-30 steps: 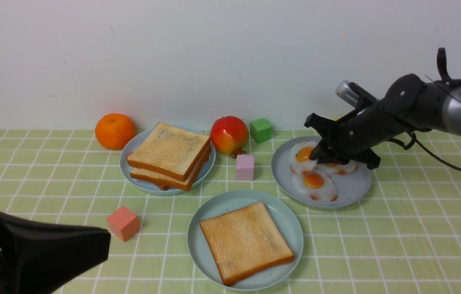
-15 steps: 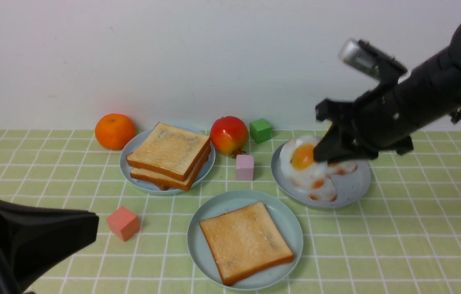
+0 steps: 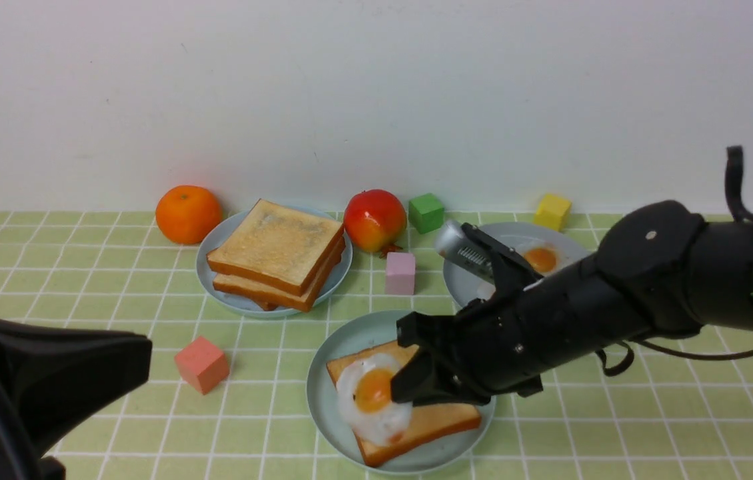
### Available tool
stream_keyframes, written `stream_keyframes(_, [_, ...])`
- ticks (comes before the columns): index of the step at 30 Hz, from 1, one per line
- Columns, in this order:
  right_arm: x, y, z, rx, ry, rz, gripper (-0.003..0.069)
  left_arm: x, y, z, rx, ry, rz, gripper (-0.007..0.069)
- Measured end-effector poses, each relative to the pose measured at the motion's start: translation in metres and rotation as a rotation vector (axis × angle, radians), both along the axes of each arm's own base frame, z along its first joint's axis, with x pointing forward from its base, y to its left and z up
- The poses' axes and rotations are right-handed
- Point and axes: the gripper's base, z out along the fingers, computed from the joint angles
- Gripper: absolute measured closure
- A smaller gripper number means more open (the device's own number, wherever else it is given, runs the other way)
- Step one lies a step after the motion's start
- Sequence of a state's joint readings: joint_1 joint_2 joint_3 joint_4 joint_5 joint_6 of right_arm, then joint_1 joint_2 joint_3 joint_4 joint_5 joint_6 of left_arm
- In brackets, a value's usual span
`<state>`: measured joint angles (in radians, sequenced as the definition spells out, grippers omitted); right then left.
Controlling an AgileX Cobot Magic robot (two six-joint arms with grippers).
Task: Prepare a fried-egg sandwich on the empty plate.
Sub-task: Use the right arm to place the fried egg on the slice of bread in the middle, then use the left arm to grab a slice of bread
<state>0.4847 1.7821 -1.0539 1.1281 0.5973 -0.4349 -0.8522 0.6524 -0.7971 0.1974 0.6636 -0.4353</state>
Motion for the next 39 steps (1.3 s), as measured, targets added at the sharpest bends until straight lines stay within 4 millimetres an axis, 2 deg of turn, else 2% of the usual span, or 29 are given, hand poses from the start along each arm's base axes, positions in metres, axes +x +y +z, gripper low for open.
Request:
stream_keyframes(5, [0.007,0.000,-0.007,-0.009,-0.024,-0.044,0.0582,0.000,0.000,0.000,0.000,0.004,0.002,0.0596])
stream_keyframes(10, [0.009,-0.001,-0.007,-0.011,-0.034,-0.062,0.0543,0.000,0.000,0.000,0.000,0.004,0.002,0.0596])
stream_keyframes(14, [0.008,0.000,-0.007,-0.008,-0.027,-0.053,0.0440,0.000,0.000,0.000,0.000,0.004,0.002,0.0596])
stream_keyframes(16, [0.006,0.000,-0.007,-0.013,-0.022,-0.032,0.0349,0.000,0.000,0.000,0.000,0.004,0.002,0.0596])
stream_keyframes(19, [0.007,-0.004,-0.009,-0.038,-0.031,-0.022,0.0270,0.000,0.000,0.000,0.000,0.004,0.002,0.0594])
stream_keyframes(24, [0.015,-0.024,-0.005,-0.070,-0.048,-0.026,0.0239,0.000,0.000,0.000,0.001,0.004,0.002,0.0588])
stream_keyframes(26, [0.016,-0.043,0.012,-0.073,-0.080,-0.027,0.0256,0.001,-0.001,-0.001,0.009,0.011,0.002,0.0587])
stream_keyframes(27, [0.016,-0.044,0.014,-0.073,-0.084,-0.027,0.0258,0.001,-0.001,-0.001,0.009,0.011,0.002,0.0587])
stream_keyframes(28, [0.013,-0.060,0.033,-0.070,-0.120,-0.023,0.0294,0.004,-0.005,-0.004,0.024,0.025,0.002,0.0587])
stream_keyframes(29, [0.013,-0.061,0.035,-0.070,-0.125,-0.021,0.0299,0.005,-0.005,-0.004,0.027,0.027,0.002,0.0587])
stream_keyframes(30, [0.005,-0.073,0.056,-0.076,-0.167,-0.002,0.0347,0.011,-0.012,-0.009,0.054,0.052,0.003,0.0587])
stream_keyframes(32, [-0.008,-0.084,0.077,-0.101,-0.205,0.025,0.0405,0.020,-0.022,-0.018,0.093,0.095,0.007,0.0587])
stream_keyframes(33, [-0.022,-0.089,0.095,-0.124,-0.245,0.040,0.0459,0.026,-0.029,-0.024,0.120,0.121,0.008,0.0591])
stream_keyframes(36, [-0.051,-0.100,0.122,-0.187,-0.296,0.057,0.0547,0.045,-0.049,-0.038,0.193,0.191,0.015,0.0632])
stream_keyframes(39, [-0.082,-0.111,0.143,-0.268,-0.336,0.055,0.0610,0.073,-0.066,-0.050,0.257,0.251,0.048,0.0638])
